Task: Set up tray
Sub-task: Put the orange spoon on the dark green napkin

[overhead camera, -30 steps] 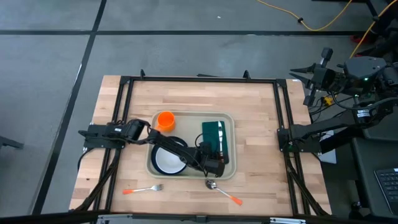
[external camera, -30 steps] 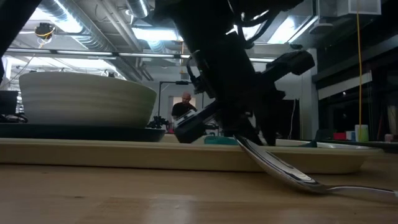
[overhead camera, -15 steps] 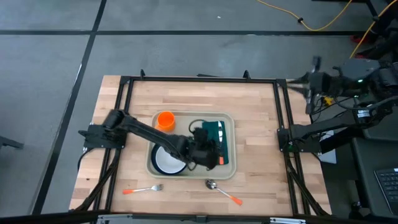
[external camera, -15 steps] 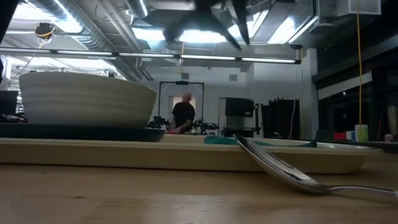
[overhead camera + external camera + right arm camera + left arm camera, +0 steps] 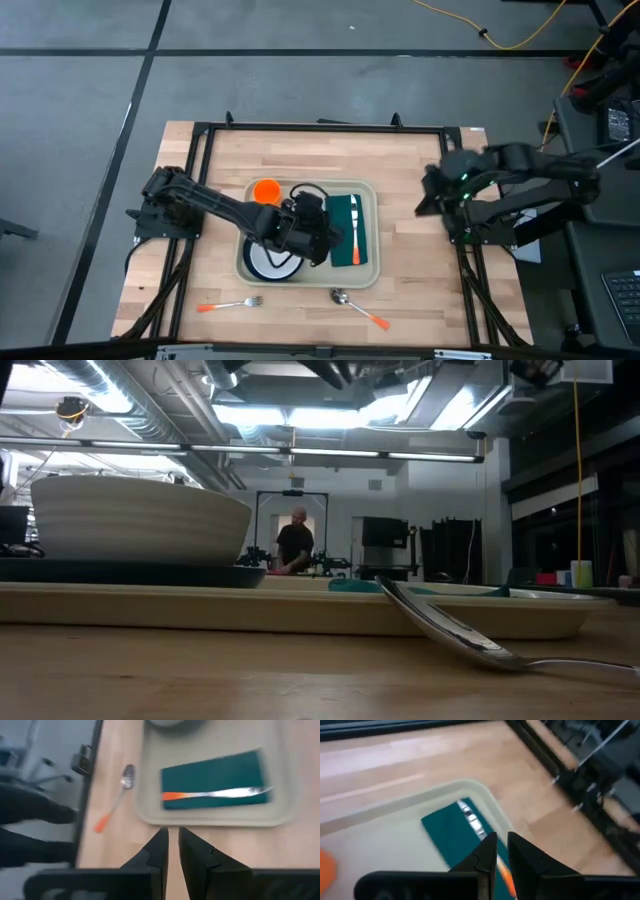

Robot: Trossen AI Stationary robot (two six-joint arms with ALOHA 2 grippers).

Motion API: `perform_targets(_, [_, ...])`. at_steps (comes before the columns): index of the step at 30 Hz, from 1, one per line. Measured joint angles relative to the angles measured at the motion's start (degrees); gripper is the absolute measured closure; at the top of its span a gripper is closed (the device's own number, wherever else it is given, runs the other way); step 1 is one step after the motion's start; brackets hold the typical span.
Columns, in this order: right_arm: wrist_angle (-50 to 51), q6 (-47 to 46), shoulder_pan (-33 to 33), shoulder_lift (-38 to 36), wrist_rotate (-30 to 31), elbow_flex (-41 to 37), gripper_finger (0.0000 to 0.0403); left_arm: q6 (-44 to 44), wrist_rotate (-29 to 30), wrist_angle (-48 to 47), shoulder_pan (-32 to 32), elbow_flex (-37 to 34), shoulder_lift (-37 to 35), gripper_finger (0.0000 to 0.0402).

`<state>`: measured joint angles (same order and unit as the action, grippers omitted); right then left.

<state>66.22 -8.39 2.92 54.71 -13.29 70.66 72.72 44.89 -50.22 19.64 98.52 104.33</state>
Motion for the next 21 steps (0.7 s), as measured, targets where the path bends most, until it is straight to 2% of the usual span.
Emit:
perform_targets(5, [-14.10, -17.57, 8.98, 0.33, 0.07, -8.53, 0.0353, -3.22, -5.69, -6.08, 1.93, 0.00, 0.02, 0.0366])
perform_targets(10, [-32.69, -32.92, 20.65, 2.81, 6.13, -13.09, 0.0353, -6.24, -8.45, -15.02, 4.85, 0.00, -0.19, 0.0362])
perform_targets(16, [-49.16, -39.52, 31.55, 10.86, 13.32, -13.88, 0.0353, -10.46, -6.69, -21.19, 8.72, 0.00, -0.44, 0.0364])
perform_targets(21, [-60.18, -43.19, 35.83, 19.33, 14.11, -13.88, 0.0353, -14.54, -7.47, -20.17, 11.05, 0.00, -0.44, 0.0364])
